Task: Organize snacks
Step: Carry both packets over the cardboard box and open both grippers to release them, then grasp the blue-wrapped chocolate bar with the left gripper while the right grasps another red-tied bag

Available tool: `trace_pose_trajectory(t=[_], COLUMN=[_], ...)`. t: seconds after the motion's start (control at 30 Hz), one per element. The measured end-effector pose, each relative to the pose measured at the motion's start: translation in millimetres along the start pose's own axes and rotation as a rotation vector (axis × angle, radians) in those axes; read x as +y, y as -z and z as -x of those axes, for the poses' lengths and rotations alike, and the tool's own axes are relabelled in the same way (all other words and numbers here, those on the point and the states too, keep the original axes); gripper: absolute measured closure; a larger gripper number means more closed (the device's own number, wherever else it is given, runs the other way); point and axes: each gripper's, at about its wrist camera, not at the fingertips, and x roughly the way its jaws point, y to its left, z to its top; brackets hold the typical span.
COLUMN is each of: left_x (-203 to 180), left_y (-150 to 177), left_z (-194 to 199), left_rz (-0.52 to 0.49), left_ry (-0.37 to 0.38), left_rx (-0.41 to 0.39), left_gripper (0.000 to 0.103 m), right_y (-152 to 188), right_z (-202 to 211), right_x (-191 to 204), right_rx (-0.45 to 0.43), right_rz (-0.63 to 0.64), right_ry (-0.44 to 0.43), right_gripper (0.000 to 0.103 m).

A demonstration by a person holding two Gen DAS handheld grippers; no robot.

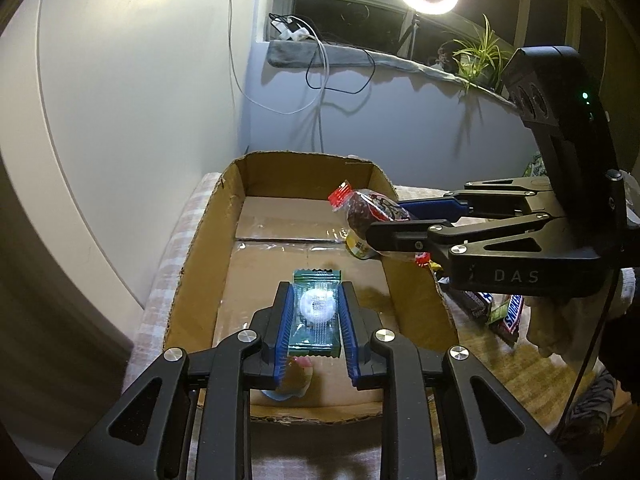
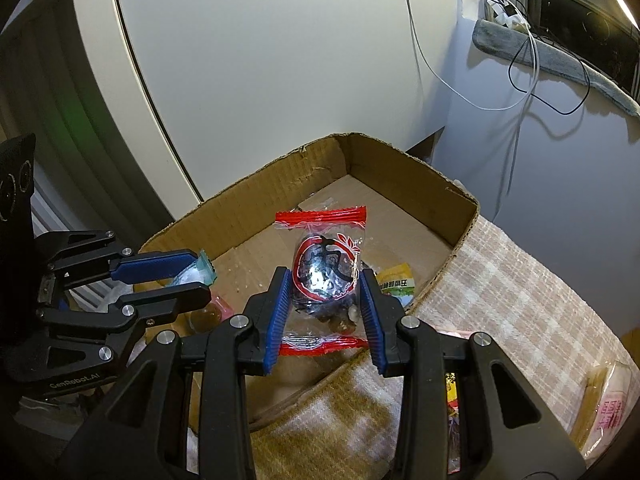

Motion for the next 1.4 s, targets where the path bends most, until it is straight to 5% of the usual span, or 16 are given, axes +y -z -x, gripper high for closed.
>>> trace_pose_trajectory(t=[0.13, 0.33, 0.8, 1.4], left_x=[-2, -4, -25, -112], left_y=[0, 0, 0, 12], left_z=[1, 3, 19, 10], left_rz=[-0.007, -0.008, -0.012, -0.063], left_ry=[-0.004, -0.013, 0.026, 0.18], left_rx=[-0.002, -0.008, -0.029, 0.033], left_gripper=[0.077, 0.065, 0.054, 0.054], right_y=[0, 0, 27, 123], right_z=[5, 14, 60, 102], right_x=[1, 1, -26, -87], right_rx=[-0.021, -0.039, -0.064, 0.043], right_rz=[0.006, 0.01, -0.024, -0.103], right_ry=[0.014, 0.018, 0.062, 0.15], right_gripper=[0.039, 0.033, 0.032, 0.032])
